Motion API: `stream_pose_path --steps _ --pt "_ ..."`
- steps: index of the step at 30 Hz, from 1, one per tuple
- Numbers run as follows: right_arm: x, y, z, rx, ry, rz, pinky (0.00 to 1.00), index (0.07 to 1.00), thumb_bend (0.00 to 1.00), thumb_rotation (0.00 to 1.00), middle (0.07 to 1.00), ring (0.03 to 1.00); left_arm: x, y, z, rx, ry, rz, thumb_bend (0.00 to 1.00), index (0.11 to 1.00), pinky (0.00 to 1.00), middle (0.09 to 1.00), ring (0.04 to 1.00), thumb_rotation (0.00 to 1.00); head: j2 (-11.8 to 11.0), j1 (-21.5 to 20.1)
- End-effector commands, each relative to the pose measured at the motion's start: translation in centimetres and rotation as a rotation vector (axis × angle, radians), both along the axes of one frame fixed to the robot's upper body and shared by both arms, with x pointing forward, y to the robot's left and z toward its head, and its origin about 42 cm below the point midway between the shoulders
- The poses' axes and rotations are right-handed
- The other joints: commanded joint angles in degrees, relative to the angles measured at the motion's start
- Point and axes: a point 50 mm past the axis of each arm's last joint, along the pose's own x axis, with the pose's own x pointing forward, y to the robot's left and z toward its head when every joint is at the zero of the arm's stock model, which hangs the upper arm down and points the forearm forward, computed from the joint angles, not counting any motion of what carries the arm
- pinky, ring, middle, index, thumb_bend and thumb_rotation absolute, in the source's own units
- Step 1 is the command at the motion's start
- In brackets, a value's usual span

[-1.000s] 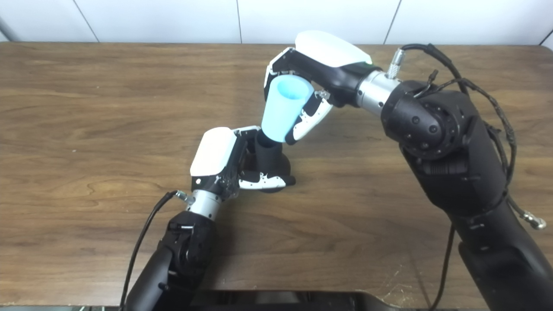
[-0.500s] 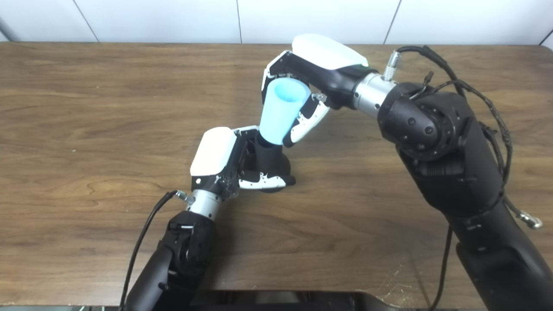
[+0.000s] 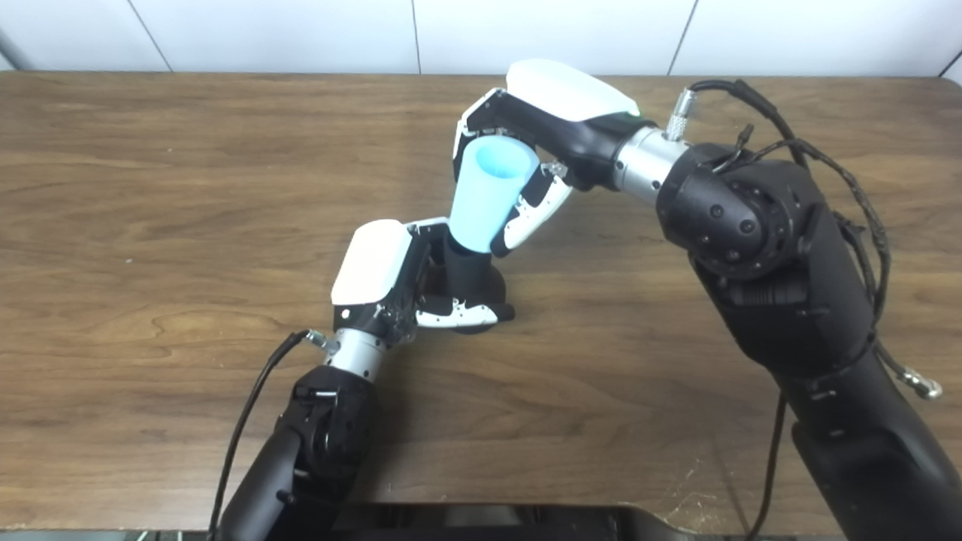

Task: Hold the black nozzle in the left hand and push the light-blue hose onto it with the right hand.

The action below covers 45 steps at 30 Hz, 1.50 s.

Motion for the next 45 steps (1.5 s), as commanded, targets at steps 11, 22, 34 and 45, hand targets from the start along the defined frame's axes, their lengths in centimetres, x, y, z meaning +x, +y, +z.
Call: stream_pose_path --steps 11,22,34,45 --pt "-0.9 0.5 2.0 0.024 -0.073 0.066 0.37 0.498 0.52 0.0 0.51 0.389 -0.6 -0.3 -1.8 0.03 0.123 -0.013 0.52 0.485 0.45 0.49 0.503 0.0 0.12 0.29" --pt "-1.4 0.9 2.1 -0.034 -0.089 0.07 0.39 0.503 0.52 0.0 0.51 0.387 -0.5 -0.5 -1.8 0.029 0.119 -0.017 0.52 0.48 0.47 0.51 0.516 0.0 0.12 0.52" --pt "-1.4 1.8 0.8 -0.12 -0.161 0.069 0.29 0.544 0.51 0.0 0.483 0.349 -0.5 -0.4 -1.7 0.029 0.127 -0.016 0.52 0.475 0.48 0.526 0.529 0.0 0.26 0.2" --pt "-1.4 2.5 0.2 -0.18 -0.204 0.098 0.29 0.533 0.51 0.0 0.501 0.36 -0.7 -0.5 -1.7 0.033 0.126 -0.016 0.52 0.471 0.48 0.533 0.534 0.0 0.29 0.12"
